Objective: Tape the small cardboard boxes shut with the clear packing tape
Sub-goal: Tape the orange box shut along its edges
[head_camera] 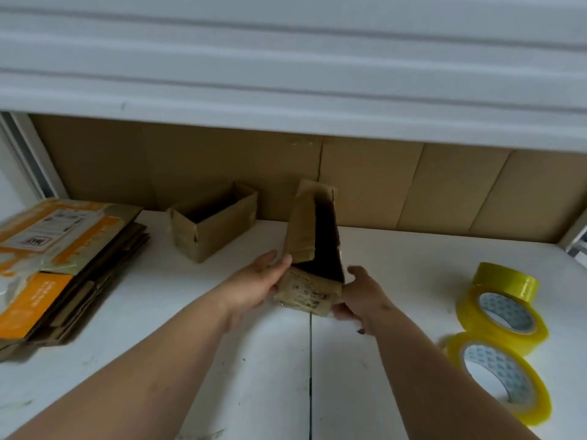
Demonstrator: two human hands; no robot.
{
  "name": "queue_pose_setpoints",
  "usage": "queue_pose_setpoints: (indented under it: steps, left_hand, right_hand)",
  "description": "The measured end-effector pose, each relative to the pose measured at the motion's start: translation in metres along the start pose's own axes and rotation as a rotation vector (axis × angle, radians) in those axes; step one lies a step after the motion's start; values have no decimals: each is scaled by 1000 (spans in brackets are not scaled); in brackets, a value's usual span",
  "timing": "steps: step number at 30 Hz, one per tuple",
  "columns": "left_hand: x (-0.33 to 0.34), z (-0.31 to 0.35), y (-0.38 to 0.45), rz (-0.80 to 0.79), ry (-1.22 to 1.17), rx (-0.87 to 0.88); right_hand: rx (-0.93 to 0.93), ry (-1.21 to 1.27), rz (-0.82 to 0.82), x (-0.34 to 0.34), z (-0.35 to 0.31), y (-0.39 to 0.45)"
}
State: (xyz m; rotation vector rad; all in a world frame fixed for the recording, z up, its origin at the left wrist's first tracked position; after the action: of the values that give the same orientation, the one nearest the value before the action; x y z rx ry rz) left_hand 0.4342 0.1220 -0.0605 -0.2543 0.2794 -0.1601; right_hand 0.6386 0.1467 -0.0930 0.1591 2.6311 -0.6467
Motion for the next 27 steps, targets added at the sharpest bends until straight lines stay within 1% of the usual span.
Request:
queue_pose_setpoints:
  steps: [2,4,6,9,12,14,19,23,26,27]
  left_hand:
    - [-7,-4,1,36,12,21]
    - [-21,-8,2,69,12,24]
    - [-35,-11,1,80,34,72]
    - [-54,-17,-3,108,19,106]
    - [-73,-30,-2,170,17,94]
    - [-82,-36,3,183,14,76]
    - [-89,-35,11,220,-116,19]
    - [-87,-35,11,178,-13,-15]
    - [-90,-34,6,240,82,-3]
    - [-93,-34,1,275,123,4]
  right_hand:
    - [-70,101,-17,11,-7,2]
    - [-116,173,-107,25,-12,1]
    - [-177,146,-188,41,-18,-2]
    - [-233,167,-261,67,-31,-7]
    - [-276,115,-178,93,-44,-4]
    - [-290,76,-123,107,-52,1]
    - [-327,63,-28,114,-64,14]
    - [-381,-43,20,116,-73,22]
    - [-418,-119,66,117,-79,21]
    - [-414,-127,54,116,-80,21]
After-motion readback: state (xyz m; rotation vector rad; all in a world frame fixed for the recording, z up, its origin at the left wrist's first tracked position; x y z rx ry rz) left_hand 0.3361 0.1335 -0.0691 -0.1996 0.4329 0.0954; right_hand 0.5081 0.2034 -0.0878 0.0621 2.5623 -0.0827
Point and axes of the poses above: each hand's wrist, its own y-axis towards the middle knuckle, its own x-axis out of the palm, z = x × y, the point moved 2 cm from there along y, towards the middle knuckle, and after that the axes turned 4 degrees about z, right-handed, at the moved point
